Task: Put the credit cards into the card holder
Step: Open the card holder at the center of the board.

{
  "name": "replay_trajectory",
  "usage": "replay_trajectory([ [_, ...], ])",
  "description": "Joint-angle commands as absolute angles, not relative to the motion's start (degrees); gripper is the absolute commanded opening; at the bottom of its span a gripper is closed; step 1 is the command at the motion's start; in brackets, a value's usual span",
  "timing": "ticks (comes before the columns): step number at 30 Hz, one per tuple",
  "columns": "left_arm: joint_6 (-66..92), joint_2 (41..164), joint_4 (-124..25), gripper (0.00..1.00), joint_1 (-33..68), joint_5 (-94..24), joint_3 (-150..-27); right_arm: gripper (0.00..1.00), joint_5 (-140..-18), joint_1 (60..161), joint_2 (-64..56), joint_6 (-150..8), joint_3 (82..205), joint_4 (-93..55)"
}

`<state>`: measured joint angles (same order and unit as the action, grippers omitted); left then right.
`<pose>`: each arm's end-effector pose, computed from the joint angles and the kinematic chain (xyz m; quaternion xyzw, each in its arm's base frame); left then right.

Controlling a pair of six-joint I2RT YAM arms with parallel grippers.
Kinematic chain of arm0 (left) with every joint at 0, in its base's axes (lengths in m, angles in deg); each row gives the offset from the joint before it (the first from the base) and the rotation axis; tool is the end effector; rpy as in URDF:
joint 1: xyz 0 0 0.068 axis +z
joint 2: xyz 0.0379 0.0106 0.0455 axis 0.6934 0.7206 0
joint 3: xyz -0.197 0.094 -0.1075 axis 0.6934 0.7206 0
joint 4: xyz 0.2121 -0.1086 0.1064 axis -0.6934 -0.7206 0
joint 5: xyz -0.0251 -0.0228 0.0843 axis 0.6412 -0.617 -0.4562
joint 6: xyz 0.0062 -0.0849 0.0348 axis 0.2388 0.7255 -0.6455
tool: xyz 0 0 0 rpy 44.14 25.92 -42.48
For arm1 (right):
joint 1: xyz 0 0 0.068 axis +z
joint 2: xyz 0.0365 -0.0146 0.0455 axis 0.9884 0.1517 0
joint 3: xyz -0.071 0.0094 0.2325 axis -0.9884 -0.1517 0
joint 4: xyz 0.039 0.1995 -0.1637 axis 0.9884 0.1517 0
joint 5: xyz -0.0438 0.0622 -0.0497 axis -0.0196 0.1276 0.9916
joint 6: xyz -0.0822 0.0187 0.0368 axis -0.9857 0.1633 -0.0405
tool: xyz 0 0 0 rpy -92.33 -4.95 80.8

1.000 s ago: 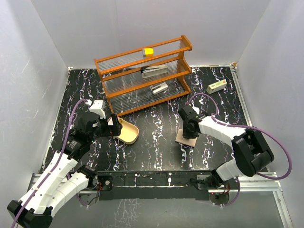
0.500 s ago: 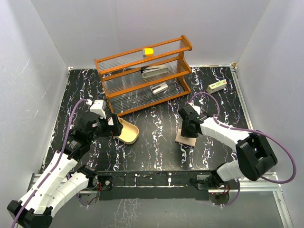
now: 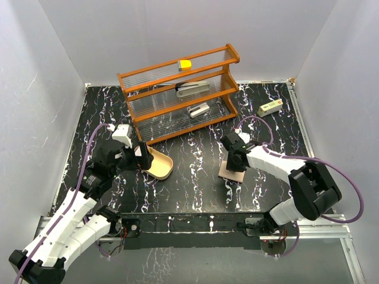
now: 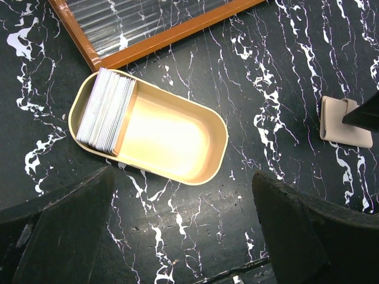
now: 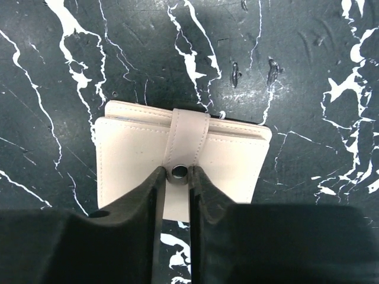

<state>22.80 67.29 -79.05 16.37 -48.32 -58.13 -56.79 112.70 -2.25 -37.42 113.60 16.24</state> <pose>0.2020 -0.0975 0.2649 0.0254 0.8442 -0.1873 0.5016 0.2385 0.1209 0.0972 0.0974 0.9759 -0.0177 0.1944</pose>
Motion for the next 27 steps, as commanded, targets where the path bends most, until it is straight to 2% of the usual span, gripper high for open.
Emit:
replay_trajectory([
  [1,22.36,66.91,-78.70,0.98,16.56,-46.88,-58.74,0.12,-54.32,112.92,-1.06,-36.74,112.25,13.67],
  [5,21.90,69.10,-78.01,0.95,16.56,-43.61,-59.04,0.00,-54.78,113.01,-2.87,-36.52,112.29,13.56],
  [14,25.04,75.66,-76.38,0.86,16.54,-32.53,-61.04,0.00,-62.06,113.00,-10.96,-34.01,114.16,13.43],
  [20,28.62,76.78,-72.24,0.84,16.59,-28.29,-59.73,0.00,-74.00,112.96,-16.70,-28.81,111.33,7.25],
  [27,30.09,79.08,-69.71,0.78,16.28,-24.96,-58.40,0.00,-79.56,113.01,-23.93,-24.75,111.46,4.19],
])
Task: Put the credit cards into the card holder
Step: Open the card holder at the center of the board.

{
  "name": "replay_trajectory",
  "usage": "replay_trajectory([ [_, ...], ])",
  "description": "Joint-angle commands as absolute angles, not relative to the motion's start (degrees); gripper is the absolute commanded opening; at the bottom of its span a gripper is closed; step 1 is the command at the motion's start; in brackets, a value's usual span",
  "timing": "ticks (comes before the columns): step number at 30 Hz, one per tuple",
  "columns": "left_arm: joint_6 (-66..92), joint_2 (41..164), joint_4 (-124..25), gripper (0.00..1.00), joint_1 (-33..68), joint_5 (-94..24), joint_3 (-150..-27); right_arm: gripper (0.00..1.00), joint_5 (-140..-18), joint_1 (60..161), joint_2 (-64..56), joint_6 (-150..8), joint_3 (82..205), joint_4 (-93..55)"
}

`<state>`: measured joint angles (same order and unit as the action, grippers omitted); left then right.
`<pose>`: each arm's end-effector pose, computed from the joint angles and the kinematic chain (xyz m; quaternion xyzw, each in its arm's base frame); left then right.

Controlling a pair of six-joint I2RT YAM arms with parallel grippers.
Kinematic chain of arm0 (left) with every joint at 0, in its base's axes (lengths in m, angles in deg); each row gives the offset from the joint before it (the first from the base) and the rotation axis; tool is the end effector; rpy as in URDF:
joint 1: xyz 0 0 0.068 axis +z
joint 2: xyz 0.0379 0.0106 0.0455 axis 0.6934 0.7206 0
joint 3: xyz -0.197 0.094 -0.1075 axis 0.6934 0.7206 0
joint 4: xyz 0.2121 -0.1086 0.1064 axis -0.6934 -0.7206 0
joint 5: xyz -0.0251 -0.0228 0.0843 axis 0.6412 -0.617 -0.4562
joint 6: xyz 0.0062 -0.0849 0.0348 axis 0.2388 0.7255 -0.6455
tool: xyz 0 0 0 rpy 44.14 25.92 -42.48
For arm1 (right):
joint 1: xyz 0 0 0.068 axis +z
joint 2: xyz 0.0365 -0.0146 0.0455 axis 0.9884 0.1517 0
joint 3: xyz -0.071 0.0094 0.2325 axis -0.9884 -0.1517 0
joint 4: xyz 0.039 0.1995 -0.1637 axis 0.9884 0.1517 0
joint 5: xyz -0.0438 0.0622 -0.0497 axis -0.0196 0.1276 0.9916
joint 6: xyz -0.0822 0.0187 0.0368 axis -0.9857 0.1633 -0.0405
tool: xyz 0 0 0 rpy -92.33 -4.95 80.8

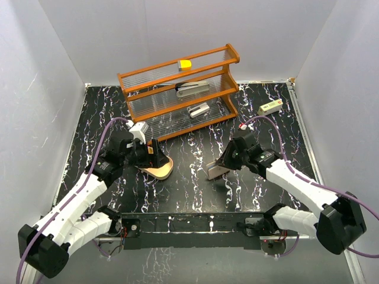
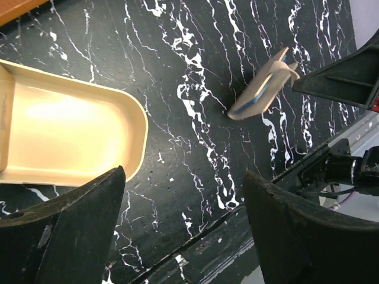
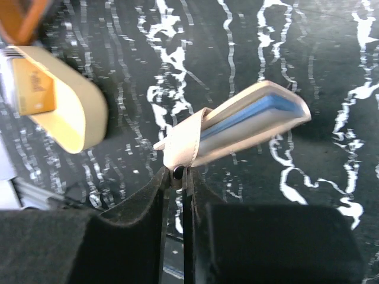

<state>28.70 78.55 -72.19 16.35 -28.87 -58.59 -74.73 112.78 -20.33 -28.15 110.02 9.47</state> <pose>0.2195 -0.1380 0.2420 0.0689 0.8555 -0.3272 0.3954 0.2244 0.1428 0.1620 0.1420 0.9336 0.2325 0.2326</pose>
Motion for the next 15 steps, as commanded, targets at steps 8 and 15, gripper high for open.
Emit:
replay_trajectory([
  [8,28.79,80.00,-65.44,0.74,14.15,-23.59,-56.83,0.00,-84.56,113.01,-29.10,-22.42,110.96,5.38],
  [15,26.77,79.58,-59.85,0.68,11.02,-23.42,-53.68,0.00,-90.15,113.08,-34.36,-15.79,108.90,3.40],
])
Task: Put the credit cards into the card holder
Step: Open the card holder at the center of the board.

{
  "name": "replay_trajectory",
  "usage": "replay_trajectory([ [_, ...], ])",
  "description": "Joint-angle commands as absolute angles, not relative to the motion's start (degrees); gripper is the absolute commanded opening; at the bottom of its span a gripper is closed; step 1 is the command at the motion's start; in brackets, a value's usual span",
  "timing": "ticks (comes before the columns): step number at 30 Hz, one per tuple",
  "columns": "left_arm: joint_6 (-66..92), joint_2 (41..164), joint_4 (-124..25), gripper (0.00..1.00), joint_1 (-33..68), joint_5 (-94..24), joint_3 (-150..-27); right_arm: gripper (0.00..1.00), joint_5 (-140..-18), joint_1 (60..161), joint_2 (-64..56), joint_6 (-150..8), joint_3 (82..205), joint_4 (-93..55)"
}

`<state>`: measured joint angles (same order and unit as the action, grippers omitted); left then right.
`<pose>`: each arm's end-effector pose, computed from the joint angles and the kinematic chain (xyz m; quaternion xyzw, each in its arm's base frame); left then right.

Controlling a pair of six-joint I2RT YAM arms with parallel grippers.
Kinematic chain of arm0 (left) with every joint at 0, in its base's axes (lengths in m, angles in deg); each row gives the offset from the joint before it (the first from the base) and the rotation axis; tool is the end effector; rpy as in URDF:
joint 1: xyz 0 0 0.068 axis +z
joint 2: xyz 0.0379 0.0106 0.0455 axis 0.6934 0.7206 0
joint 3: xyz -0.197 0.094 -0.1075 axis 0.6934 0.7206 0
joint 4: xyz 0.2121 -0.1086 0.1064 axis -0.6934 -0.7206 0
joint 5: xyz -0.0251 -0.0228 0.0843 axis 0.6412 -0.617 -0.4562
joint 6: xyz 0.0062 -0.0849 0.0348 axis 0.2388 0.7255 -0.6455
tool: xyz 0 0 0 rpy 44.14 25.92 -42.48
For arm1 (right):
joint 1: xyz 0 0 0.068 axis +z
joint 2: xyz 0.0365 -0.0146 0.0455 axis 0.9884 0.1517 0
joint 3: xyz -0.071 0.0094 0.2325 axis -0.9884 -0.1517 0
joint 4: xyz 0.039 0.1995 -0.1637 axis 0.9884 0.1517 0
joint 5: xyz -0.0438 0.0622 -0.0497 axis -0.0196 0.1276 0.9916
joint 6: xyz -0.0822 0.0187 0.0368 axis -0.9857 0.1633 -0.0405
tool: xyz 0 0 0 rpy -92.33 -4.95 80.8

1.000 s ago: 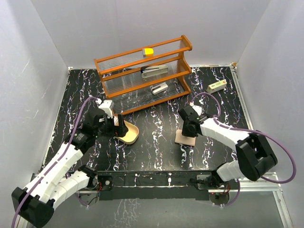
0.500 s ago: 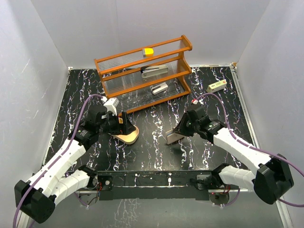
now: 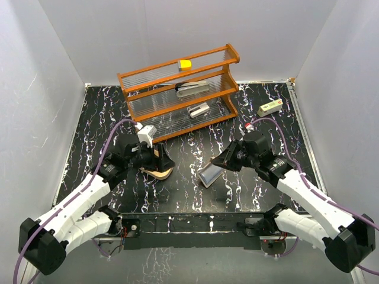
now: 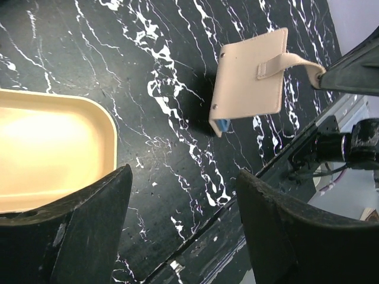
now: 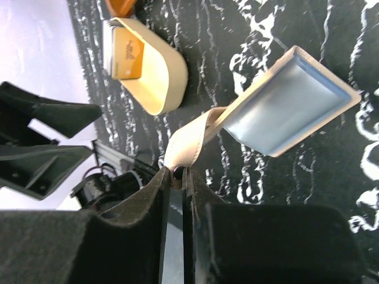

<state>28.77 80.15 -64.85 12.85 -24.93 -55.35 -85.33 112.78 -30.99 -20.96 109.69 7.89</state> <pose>0.2145 -0.1599 0.2315 0.1141 0.8370 -0.3712 0.3856 0.2057 0.1490 0.2092 0.1497 0.8880 0.3709 0.2268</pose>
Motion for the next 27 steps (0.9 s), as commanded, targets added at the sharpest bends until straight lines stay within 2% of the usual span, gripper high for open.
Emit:
replay_trajectory([
  [1,26.28,79.56,-58.35,0.68,10.34,-22.96,-52.75,0.00,-91.05,113.11,-35.51,-14.20,108.15,2.25],
  [9,19.74,82.55,-49.38,0.67,4.73,-19.41,-51.74,0.00,-93.30,113.09,-40.65,-6.29,107.27,-2.59],
  [16,20.32,85.29,-36.08,0.75,2.95,-14.42,-50.62,0.00,-93.55,113.09,-40.27,-4.49,108.18,-5.35],
  [27,15.93,90.64,-27.58,0.74,1.42,-18.43,-49.60,0.00,-96.70,113.07,-39.91,-1.90,107.69,-10.69],
])
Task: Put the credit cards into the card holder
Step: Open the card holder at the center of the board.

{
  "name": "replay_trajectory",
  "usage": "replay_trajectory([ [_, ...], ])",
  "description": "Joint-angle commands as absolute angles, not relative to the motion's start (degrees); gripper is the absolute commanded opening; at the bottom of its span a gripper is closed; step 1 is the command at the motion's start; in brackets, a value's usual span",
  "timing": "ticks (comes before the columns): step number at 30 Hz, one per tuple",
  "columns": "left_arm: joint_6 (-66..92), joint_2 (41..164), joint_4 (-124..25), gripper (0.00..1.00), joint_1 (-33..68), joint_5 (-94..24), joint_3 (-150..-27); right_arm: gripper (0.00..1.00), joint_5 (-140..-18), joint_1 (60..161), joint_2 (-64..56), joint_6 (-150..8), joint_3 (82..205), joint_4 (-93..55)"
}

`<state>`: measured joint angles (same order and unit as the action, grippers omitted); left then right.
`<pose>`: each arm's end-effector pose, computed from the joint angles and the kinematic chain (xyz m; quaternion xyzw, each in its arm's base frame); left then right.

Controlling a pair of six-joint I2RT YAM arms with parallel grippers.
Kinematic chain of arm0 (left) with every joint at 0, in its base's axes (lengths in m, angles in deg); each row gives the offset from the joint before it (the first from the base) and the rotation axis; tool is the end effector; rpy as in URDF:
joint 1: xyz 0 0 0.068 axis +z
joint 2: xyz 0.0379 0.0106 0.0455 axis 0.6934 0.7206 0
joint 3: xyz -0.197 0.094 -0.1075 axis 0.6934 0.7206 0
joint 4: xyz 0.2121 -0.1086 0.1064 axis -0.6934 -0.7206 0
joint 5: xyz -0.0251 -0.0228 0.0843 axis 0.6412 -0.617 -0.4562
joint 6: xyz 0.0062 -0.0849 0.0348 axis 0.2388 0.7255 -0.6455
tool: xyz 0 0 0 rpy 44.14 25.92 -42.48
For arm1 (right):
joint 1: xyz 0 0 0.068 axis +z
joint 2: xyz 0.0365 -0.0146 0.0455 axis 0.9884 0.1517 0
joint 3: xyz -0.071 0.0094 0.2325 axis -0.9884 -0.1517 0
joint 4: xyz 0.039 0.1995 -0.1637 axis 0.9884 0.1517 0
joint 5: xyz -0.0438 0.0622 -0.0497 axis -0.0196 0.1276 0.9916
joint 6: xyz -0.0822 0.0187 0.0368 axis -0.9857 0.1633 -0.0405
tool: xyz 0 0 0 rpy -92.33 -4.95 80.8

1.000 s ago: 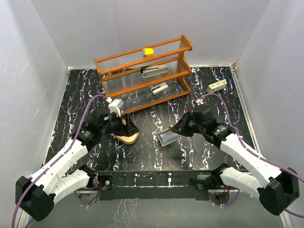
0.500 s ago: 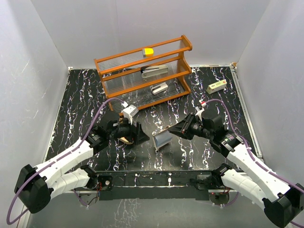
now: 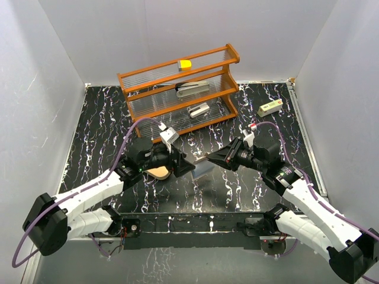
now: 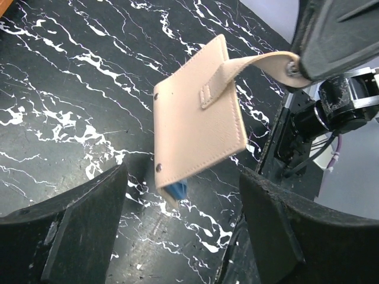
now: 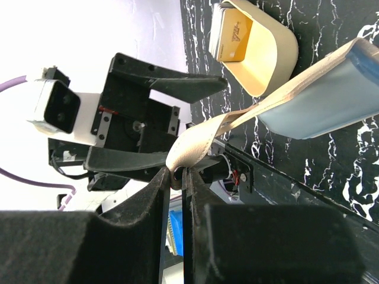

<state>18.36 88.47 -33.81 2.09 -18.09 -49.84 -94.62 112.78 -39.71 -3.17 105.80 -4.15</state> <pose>0.1986 -0.2251 0.2337 0.3011 0.6960 -0.4539 0.4678 0.1916 0.1553 0.2477 0.1997 0.7997 0.5326 0.1923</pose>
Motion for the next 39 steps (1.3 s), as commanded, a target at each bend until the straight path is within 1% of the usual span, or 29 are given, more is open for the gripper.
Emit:
replay_trajectory([
  [1,16.06,91.49,-26.70,0.74,1.18,-18.39,-49.69,0.00,-96.91,113.09,-39.71,-1.84,107.89,-11.00],
  [4,16.37,93.96,-24.18,0.73,0.76,-17.99,-49.78,0.00,-97.69,113.09,-39.33,-1.79,108.34,-11.84],
  [7,16.17,95.78,-23.92,0.61,0.61,-17.99,-50.32,0.00,-97.75,113.09,-39.24,-2.23,108.74,-12.06],
  [9,16.01,95.57,-23.67,0.50,0.57,-17.92,-50.40,0.00,-97.85,113.09,-39.41,-3.07,108.77,-11.86],
  [10,16.00,95.17,-23.27,0.39,0.57,-17.69,-50.18,0.01,-97.77,113.09,-39.55,-3.90,108.64,-11.64],
  [11,16.09,94.67,-22.98,0.20,0.57,-17.74,-49.86,0.04,-98.12,113.08,-39.53,-5.00,108.51,-11.20],
  [12,16.18,93.93,-22.89,0.11,0.57,-17.82,-49.70,0.07,-98.60,113.09,-39.46,-6.74,108.60,-10.49],
  [13,16.22,93.15,-23.00,0.01,0.57,-17.88,-49.44,0.14,-98.98,113.09,-39.12,-9.12,109.08,-9.33],
  [14,16.10,92.45,-23.46,0.00,0.57,-17.61,-49.16,0.17,-99.65,113.09,-38.76,-12.30,109.68,-8.32],
  [15,16.17,91.74,-24.41,0.00,0.57,-17.20,-49.17,0.27,-100.14,113.09,-38.37,-15.77,110.46,-7.05],
  [18,16.21,89.85,-28.47,0.00,0.57,-14.11,-49.69,0.46,-97.91,113.09,-37.82,-26.39,113.30,-2.00],
  [22,16.06,87.47,-36.75,0.00,0.57,-11.35,-51.06,0.59,-95.39,113.09,-38.52,-45.35,116.82,1.05],
  [26,15.70,85.56,-45.47,0.00,0.57,-8.52,-52.70,0.63,-98.23,113.07,-40.22,-55.05,116.16,-3.73],
  [31,17.79,84.12,-48.12,0.00,0.57,-5.25,-53.12,0.64,-106.27,113.17,-39.72,-62.57,113.68,-10.24],
  [34,19.09,83.10,-49.68,0.00,0.57,-3.88,-54.16,0.66,-107.32,113.24,-38.93,-69.42,112.72,-9.83],
  [36,20.18,82.64,-51.46,0.00,0.58,-2.81,-56.15,0.66,-106.71,113.28,-38.14,-77.55,112.96,-7.05],
  [39,20.58,82.18,-54.49,0.00,0.57,-2.07,-59.47,0.66,-114.99,113.33,-37.88,-89.92,112.97,-5.10],
])
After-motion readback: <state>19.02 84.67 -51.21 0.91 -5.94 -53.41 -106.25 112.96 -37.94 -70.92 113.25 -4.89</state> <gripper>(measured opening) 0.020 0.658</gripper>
